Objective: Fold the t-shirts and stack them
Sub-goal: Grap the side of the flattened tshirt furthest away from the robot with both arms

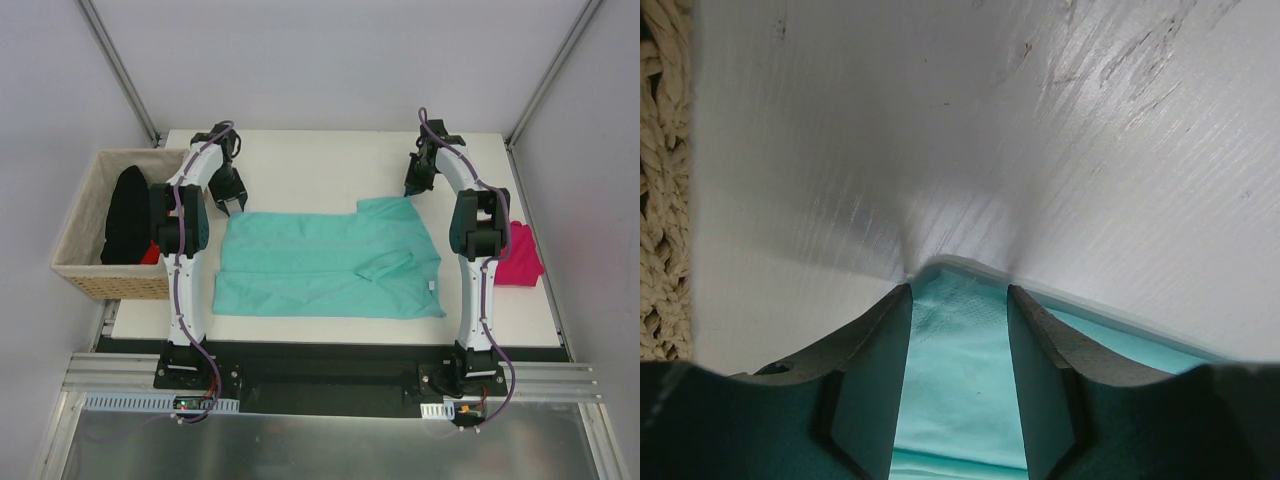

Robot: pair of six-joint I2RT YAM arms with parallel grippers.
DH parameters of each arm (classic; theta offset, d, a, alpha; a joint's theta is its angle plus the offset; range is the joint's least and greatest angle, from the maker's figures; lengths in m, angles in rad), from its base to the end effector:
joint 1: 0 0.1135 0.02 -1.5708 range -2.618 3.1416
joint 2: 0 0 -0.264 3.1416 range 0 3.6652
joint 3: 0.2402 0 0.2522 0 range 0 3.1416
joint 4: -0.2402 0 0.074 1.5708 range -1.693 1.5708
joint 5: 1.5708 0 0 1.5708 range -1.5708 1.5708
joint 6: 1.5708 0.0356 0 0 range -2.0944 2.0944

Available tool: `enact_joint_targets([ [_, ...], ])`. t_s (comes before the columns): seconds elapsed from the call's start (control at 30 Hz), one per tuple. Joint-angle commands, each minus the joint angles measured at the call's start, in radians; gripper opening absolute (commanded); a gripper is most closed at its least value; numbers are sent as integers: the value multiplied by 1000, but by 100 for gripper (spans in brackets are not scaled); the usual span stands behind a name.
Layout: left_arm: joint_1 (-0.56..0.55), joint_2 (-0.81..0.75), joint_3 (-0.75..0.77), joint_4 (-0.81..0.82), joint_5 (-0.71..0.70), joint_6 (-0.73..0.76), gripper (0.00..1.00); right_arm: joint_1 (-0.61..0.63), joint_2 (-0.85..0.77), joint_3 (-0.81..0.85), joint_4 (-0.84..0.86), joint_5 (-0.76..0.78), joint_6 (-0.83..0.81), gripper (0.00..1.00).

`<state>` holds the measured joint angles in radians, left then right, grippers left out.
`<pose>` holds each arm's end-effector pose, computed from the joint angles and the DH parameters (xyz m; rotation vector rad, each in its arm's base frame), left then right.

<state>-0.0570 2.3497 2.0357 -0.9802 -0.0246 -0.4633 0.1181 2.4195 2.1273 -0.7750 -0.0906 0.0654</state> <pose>0.4862 -0.0269 0.1774 -0.5833 2.8073 -0.0686 0.5188 0.0648 0.1790 -0.1004 2.6408 0.1816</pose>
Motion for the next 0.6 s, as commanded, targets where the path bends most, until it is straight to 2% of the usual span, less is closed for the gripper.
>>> enact_joint_targets([
  [0.0,6,11,29,-15,23,15,43,-1,-43,48,-30,5,-15,1],
  [0.2,8,16,14,-15,23,15,44,-1,-43,48,-32,6,-15,1],
  [0.3,6,17,11,-15,23,15,42,-3,-45,48,-32,6,-15,1],
  [0.33,8,19,9,-14,23,15,32,-1,-43,49,-32,6,-16,1],
  [0.47,8,23,15,-15,23,15,2,-1,-42,49,-30,5,-15,1],
  [0.57,8,20,17,-15,23,9,0,-1,-42,49,-32,5,-15,1],
])
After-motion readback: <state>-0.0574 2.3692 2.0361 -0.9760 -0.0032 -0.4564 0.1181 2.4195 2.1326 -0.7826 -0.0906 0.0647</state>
